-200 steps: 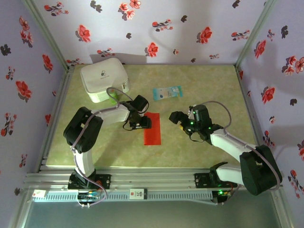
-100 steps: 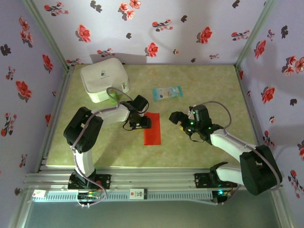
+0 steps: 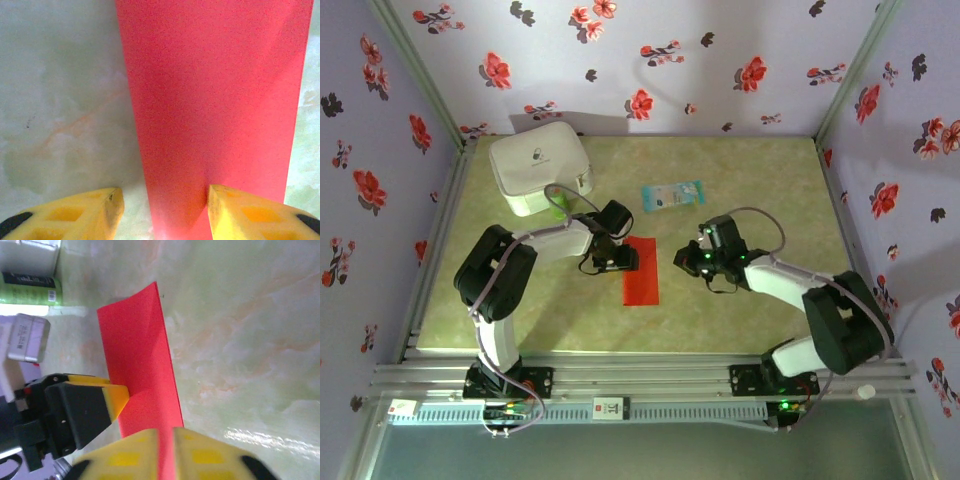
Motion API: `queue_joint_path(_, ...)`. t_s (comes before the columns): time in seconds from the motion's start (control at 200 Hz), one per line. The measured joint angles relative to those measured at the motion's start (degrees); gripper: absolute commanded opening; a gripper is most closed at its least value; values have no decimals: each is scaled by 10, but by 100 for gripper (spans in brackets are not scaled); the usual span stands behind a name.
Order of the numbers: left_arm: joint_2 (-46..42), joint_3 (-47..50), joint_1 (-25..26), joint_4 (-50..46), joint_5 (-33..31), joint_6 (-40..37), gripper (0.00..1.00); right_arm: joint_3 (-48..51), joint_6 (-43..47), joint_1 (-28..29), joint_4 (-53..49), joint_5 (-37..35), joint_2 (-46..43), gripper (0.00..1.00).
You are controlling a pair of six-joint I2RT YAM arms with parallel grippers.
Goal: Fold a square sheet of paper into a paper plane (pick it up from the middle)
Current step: First fold the square sheet of paper in half at the center of the table, then hold the square sheet of paper at the center of the table.
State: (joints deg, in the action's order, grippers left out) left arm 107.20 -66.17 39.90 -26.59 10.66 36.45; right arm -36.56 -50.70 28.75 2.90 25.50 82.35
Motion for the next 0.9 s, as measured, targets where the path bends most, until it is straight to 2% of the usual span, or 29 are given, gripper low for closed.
queue_joint_path(0.26, 0, 0, 0, 0, 0, 0, 50, -64, 25, 48, -30, -29, 75, 0)
queue_joint_path(0.9, 1, 0, 1, 0, 0, 0, 50, -136, 43, 68, -56, -26, 171, 0)
